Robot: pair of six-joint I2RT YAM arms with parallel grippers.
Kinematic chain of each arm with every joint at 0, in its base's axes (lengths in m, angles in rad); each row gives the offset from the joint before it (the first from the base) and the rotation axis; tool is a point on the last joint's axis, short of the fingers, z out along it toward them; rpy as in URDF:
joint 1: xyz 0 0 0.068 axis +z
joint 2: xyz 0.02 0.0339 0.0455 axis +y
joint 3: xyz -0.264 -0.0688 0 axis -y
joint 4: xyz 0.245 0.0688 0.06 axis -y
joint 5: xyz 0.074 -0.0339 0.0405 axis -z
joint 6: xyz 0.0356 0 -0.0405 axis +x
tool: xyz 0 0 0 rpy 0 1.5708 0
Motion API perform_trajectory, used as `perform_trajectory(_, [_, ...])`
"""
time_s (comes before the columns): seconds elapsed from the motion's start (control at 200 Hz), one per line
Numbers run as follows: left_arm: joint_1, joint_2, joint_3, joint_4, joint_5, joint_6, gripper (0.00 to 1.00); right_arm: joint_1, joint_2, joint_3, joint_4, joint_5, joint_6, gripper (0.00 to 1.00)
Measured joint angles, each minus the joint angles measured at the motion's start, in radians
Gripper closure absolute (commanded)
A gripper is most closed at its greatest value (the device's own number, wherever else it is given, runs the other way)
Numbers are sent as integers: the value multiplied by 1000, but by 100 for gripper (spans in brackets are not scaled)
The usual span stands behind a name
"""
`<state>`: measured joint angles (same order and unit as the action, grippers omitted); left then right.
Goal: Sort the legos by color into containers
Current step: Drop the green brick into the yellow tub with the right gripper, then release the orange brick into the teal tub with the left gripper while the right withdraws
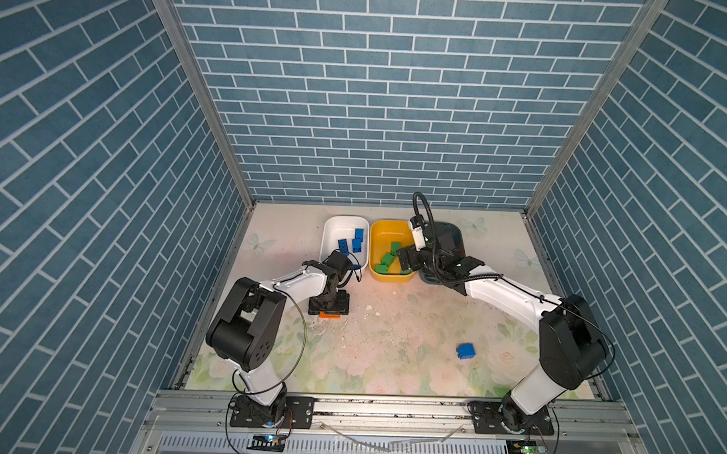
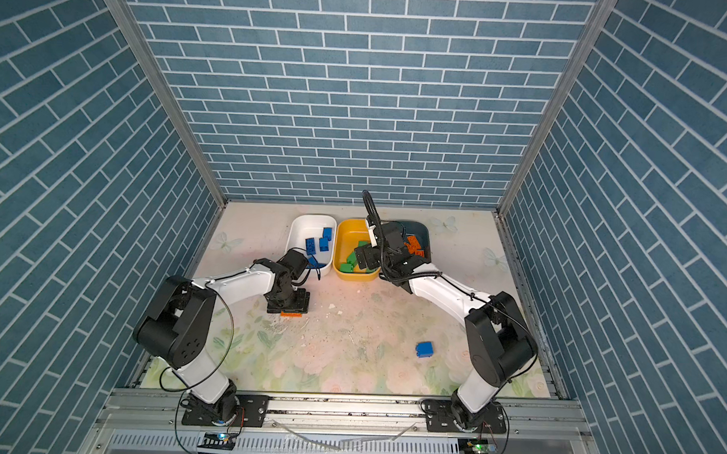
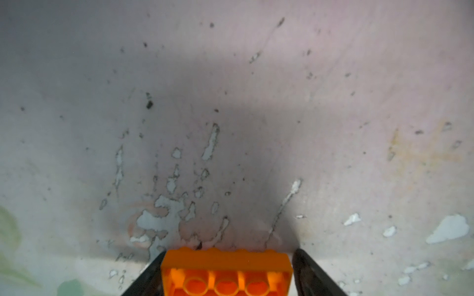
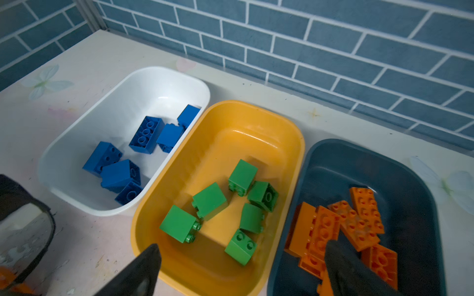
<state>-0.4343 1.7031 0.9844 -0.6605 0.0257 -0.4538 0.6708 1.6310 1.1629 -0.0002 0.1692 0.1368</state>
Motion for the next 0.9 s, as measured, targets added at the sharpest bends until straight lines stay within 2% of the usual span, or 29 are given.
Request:
perform_trajectory(0.16, [-4,8,11,-6,-2,3,40,-18,-53,-24,-18,69,50,1])
perform_trajectory(0.53, [-33,4,45,5,45,-27,58,-97,-246,-237,24,180,201,1])
perform_trajectory(0.77, [-109,6,263,65,74,-87,60,-227,-380,-410,43,187,352,1])
perform_trajectory(0.9, [-140,79,438,84,112,-98,60,-290,-434,-471,21,172,414,1])
